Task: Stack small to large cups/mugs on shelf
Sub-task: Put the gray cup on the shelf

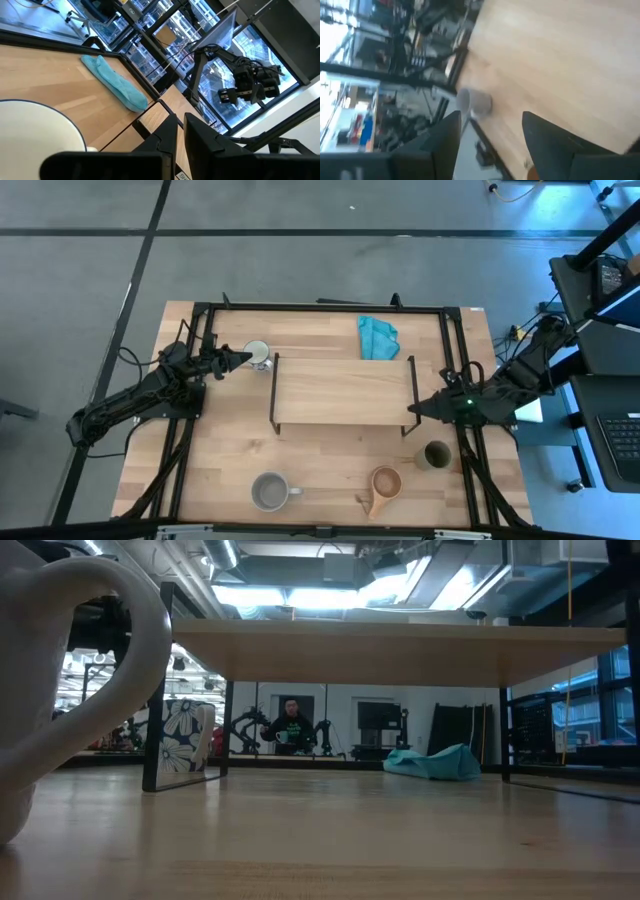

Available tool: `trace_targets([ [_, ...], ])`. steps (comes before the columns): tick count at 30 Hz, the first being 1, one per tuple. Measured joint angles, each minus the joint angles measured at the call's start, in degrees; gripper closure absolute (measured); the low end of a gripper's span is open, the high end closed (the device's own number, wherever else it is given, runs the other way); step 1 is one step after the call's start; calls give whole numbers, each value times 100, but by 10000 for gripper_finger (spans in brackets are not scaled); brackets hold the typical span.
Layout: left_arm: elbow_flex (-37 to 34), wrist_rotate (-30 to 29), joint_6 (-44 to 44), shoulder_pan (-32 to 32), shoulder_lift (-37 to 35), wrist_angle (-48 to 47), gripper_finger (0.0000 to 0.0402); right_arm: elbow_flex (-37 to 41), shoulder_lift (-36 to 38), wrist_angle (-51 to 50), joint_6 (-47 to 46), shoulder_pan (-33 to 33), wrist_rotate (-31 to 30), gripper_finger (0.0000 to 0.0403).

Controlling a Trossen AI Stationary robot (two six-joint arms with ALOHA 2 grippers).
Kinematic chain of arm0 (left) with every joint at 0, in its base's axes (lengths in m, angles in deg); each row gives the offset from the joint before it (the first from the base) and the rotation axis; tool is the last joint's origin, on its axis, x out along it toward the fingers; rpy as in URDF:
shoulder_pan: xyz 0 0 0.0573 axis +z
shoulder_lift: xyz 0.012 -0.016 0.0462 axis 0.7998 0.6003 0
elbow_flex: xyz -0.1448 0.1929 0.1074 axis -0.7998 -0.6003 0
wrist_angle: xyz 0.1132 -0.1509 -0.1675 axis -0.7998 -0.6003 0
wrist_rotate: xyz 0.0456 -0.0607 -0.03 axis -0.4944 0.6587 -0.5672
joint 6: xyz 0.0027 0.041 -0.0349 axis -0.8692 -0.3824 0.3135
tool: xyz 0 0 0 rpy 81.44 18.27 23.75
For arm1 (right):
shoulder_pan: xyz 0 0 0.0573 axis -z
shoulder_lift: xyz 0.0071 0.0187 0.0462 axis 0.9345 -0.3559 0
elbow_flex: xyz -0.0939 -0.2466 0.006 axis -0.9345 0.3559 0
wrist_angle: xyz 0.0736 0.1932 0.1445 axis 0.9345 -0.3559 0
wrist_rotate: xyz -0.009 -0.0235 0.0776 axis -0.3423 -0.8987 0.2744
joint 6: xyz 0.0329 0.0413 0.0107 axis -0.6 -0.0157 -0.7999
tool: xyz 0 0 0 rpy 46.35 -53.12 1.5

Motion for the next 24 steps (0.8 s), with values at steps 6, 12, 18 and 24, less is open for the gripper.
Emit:
trace_targets([
  [6, 1, -1, 1, 0, 1, -1, 374, 0, -56, 743, 967, 293, -161, 190],
  [12, 1, 0, -1, 1, 2, 0, 374, -38, -60, 1180, 1946, 891, 171, 190],
  [18, 0, -2, 1, 0, 2, 0, 374, -898, -231, 417, 3243, 1434, 194, 190],
  [24, 1, -2, 5, 1, 0, -1, 374, -2424, -716, -3164, 3000, 1898, 598, 190],
])
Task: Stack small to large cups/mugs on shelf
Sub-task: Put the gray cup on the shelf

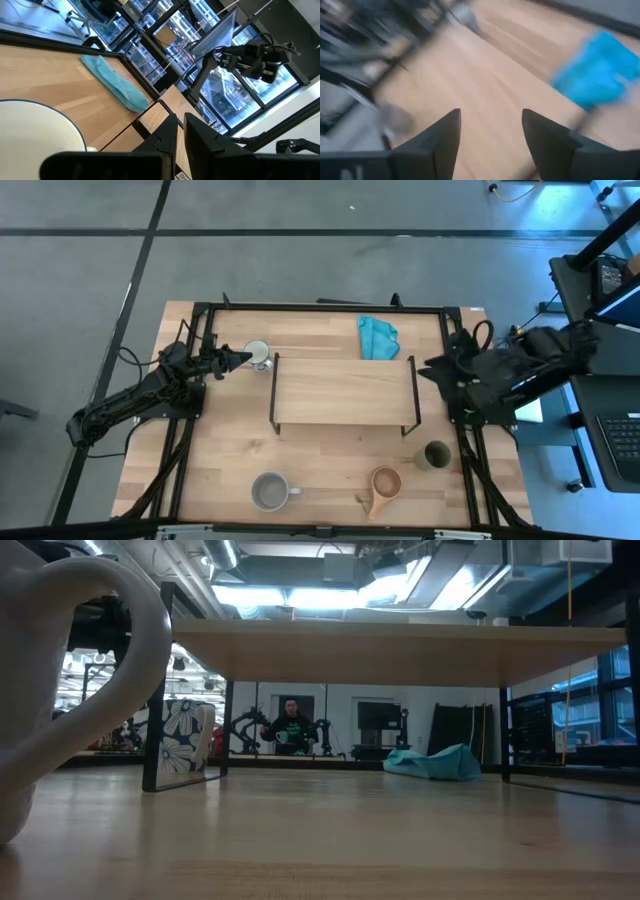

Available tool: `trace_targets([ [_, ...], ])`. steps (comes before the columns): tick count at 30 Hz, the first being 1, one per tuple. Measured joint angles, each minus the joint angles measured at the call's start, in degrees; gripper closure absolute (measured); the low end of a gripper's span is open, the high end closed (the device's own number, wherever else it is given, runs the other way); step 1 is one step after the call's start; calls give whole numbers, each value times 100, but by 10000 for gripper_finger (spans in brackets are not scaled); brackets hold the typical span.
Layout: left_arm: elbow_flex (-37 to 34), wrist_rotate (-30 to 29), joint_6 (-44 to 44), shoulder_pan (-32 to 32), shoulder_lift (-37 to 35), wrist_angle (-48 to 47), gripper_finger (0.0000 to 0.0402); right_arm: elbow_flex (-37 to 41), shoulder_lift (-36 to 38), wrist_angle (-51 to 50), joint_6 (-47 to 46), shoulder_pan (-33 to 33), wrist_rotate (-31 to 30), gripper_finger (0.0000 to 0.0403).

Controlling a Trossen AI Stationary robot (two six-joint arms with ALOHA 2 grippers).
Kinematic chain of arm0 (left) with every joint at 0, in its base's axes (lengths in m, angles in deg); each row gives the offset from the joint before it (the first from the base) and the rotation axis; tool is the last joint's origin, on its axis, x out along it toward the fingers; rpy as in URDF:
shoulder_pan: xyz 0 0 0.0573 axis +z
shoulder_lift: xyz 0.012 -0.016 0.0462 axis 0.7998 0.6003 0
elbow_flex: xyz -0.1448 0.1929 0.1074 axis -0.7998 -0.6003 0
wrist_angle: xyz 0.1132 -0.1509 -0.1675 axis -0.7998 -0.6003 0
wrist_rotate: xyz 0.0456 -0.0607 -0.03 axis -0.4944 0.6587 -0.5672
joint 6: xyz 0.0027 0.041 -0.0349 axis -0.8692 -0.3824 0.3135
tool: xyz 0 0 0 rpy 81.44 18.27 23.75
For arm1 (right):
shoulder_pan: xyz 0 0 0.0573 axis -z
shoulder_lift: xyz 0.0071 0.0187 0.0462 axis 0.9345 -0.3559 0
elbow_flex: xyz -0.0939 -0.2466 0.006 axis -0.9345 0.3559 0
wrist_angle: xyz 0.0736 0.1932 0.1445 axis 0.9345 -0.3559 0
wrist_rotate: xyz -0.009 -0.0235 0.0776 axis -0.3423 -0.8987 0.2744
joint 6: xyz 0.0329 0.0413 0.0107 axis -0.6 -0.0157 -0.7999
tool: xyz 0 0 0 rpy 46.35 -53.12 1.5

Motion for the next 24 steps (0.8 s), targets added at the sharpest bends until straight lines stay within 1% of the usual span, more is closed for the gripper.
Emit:
trace_targets([
  [3, 0, 0, 2, -1, 2, 0, 374, -455, -249, -1042, -172, 134, 583, 190],
  [7, -2, 1, 0, 0, 0, 1, 374, -675, -579, -1980, -399, 167, 1499, 190],
  [8, 0, 0, -2, 0, 0, -1, 374, -671, -661, -2096, -435, 167, 1770, 190],
  [10, -2, 0, -2, 0, 2, 1, 374, -584, -754, -1999, -433, 151, 2242, 190],
  [14, -1, 0, -3, -2, 1, 0, 374, -487, -1040, -2038, -601, -55, 2935, 190],
  [16, -2, -39, -4, -1, 1, -1, 374, -386, -1170, -2030, -751, -277, 3059, 190],
  [20, -1, -182, -4, 0, 1, -1, 374, -216, -1396, -2056, -1162, -812, 3058, 190],
  [24, -2, -306, -5, 0, 2, -1, 374, -58, -1643, -2043, -1740, -1304, 2742, 190],
])
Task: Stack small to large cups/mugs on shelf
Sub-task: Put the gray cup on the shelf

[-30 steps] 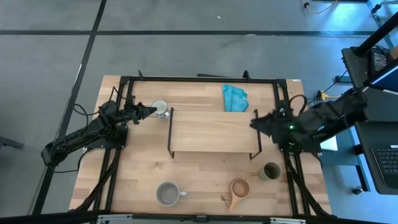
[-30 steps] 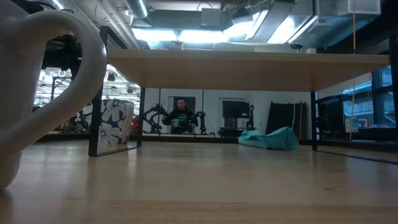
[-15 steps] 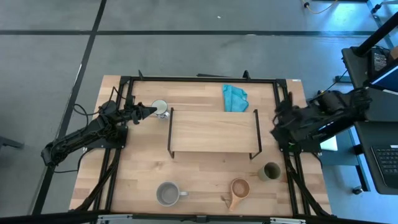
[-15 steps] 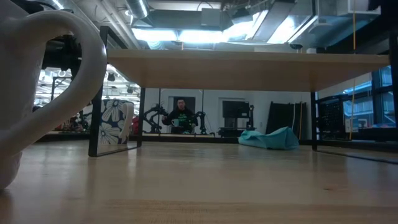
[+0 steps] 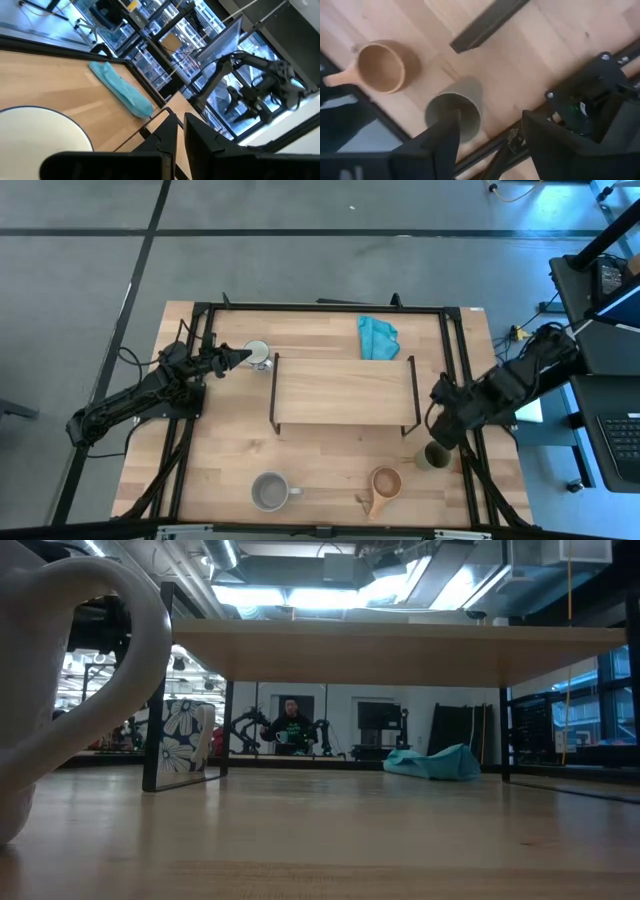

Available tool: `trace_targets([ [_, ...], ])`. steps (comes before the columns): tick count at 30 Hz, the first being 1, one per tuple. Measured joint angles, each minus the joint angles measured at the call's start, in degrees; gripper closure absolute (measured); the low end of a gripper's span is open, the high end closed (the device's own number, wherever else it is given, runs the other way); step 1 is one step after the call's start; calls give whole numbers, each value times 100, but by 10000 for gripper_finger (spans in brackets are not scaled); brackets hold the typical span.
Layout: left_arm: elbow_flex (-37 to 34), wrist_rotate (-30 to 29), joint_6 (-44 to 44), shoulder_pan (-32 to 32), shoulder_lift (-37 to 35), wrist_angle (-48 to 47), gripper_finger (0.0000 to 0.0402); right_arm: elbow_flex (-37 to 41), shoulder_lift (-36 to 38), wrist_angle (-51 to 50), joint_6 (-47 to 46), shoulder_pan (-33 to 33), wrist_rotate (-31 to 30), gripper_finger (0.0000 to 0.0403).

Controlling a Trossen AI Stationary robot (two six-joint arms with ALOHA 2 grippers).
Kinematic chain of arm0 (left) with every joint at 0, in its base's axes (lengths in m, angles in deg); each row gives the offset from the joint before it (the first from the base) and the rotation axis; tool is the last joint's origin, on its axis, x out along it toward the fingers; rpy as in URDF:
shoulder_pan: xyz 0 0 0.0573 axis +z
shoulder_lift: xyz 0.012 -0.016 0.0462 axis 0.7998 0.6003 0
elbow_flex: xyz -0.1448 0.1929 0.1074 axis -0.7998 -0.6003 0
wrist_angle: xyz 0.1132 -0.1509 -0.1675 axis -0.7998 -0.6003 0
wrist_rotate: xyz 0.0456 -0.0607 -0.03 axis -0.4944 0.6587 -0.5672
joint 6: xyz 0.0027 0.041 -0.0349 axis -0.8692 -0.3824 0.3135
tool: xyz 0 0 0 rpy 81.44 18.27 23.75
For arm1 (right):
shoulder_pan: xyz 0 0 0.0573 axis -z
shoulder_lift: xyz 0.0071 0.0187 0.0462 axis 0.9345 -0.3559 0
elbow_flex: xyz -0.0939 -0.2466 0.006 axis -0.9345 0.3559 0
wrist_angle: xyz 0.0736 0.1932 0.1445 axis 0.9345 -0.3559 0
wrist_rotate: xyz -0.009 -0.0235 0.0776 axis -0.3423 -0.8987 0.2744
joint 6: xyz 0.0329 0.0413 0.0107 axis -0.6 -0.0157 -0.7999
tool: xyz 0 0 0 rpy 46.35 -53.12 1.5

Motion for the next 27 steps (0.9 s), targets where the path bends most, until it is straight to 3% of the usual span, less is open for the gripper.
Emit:
trace_targets([
  [4, 2, -37, -1, 0, 0, 0, 374, 284, -209, 0, -658, -337, 51, 190],
  [10, 2, -37, -2, 0, -1, -1, 374, 669, -405, 153, -1554, -944, 602, 190],
  [18, 2, -35, -3, -1, 0, -2, 374, 968, -410, 710, -3002, -1460, 119, 190],
  [27, 1, -35, -14, 0, -2, -2, 374, 1490, -412, 1165, -3858, -1475, 279, 190],
])
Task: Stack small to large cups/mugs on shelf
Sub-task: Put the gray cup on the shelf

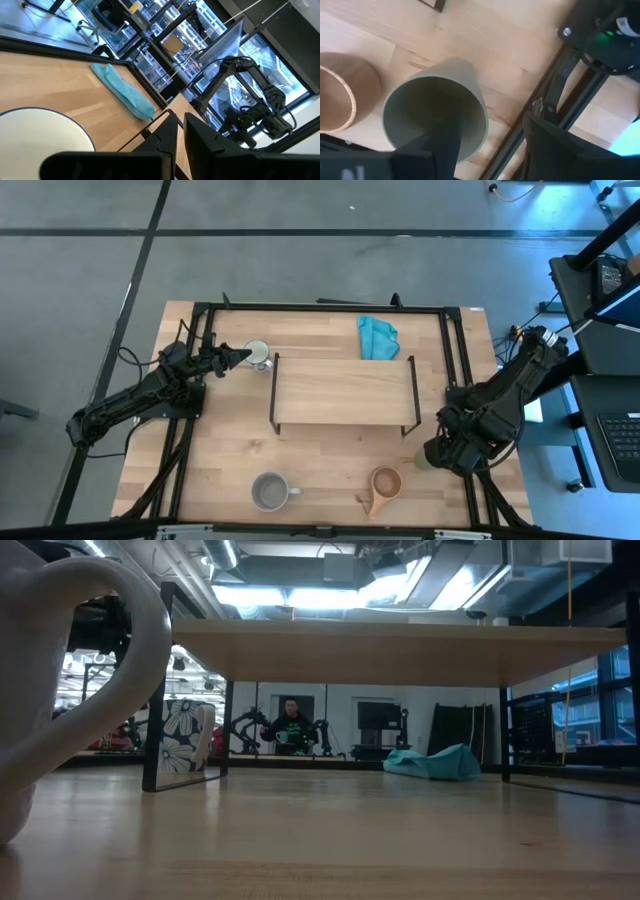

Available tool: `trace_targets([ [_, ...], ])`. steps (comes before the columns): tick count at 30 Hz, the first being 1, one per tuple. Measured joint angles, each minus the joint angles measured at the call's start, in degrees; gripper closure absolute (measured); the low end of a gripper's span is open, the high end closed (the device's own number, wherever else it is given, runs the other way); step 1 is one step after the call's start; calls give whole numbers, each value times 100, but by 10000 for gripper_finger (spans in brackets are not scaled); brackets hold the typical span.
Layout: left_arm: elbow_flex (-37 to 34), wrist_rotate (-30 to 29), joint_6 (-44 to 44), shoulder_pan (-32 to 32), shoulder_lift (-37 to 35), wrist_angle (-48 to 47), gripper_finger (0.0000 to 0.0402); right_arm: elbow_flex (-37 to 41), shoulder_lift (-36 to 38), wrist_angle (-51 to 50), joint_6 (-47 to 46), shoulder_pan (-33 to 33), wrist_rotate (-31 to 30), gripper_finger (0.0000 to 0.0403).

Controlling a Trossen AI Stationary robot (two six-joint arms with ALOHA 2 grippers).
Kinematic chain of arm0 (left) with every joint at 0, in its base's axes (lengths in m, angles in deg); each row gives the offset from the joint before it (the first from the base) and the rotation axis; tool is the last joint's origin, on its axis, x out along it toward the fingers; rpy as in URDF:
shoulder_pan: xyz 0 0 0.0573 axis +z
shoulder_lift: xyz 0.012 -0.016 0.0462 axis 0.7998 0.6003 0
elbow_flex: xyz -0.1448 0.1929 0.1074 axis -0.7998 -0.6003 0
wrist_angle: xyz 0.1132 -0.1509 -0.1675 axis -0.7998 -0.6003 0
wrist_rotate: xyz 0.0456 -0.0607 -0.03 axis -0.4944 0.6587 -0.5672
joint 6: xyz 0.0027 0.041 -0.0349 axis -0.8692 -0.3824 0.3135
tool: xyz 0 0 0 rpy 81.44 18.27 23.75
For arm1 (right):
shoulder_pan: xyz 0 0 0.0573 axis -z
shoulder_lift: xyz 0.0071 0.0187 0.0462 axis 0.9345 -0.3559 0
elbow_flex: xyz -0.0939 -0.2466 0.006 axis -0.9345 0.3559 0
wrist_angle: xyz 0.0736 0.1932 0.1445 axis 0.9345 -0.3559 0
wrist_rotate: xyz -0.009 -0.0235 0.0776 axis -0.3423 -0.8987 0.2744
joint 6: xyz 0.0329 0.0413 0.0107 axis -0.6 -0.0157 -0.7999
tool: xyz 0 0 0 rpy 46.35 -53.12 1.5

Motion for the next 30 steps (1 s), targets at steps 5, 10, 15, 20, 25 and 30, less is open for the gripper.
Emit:
trace_targets([
  [5, -1, 0, 2, 0, -1, 0, 374, 6, 0, 2, -163, 2, -3, 190],
  [10, 0, 0, 2, 0, 2, 0, 374, 7, -30, 19, -202, 2, -7, 190],
  [15, -1, 0, 13, -1, 0, 0, 374, 270, -58, 520, -237, 2, -27, 190],
  [20, 1, 0, 15, 0, 0, 0, 374, 555, -61, 906, -277, 2, -134, 190],
  [25, 1, 0, 15, -2, -1, 0, 374, 614, -61, 907, -359, 2, -163, 190],
  [30, 1, 0, 15, 0, -1, 0, 374, 614, -61, 858, -361, 2, -163, 209],
])
